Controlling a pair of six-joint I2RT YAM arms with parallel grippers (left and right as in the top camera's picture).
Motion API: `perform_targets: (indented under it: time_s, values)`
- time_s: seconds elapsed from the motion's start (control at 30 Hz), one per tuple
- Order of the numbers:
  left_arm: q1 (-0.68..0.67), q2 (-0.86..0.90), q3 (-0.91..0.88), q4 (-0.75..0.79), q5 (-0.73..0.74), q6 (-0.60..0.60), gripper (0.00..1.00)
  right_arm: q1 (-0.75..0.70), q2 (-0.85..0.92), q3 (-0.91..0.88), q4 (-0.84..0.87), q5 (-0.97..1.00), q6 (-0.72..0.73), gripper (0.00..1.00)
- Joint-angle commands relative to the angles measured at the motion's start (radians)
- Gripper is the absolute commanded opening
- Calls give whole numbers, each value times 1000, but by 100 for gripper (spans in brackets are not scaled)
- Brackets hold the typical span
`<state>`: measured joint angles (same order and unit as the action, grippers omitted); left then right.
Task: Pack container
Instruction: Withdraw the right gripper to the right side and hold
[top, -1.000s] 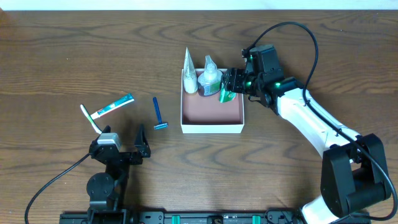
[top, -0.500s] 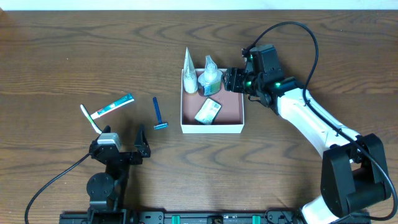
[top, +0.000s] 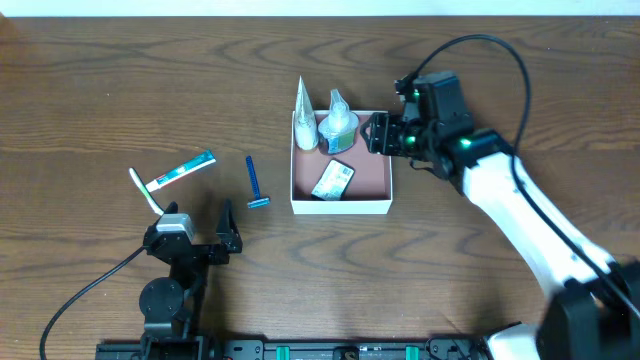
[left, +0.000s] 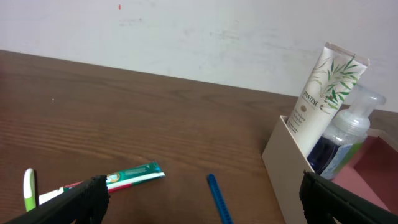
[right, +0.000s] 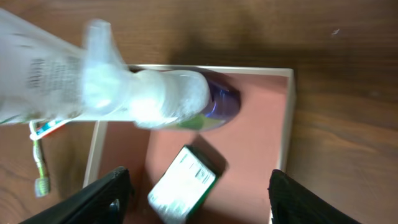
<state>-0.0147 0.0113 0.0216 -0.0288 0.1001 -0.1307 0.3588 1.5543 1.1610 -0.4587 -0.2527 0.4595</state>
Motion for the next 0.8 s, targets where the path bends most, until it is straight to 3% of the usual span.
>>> perform_targets:
  time_s: [0.0,0.2,0.37,0.5,0.77]
  values:
    - [5,-1,-18,-34,12,2,98,-7,-101,10,-53,115,-29,76]
    - [5,-1,-18,-34,12,2,98,-158,-246,10,-191,258,34,83]
    - [5,-1,-18,-34,12,2,98,-341,-316,10,-286,369,34,99]
    - [5,-1,-18,-34,12,2,98,-461,-322,10,-327,395,34,99]
    - [5,-1,-18,-34,12,2,98,-562,-319,10,-376,421,34,99]
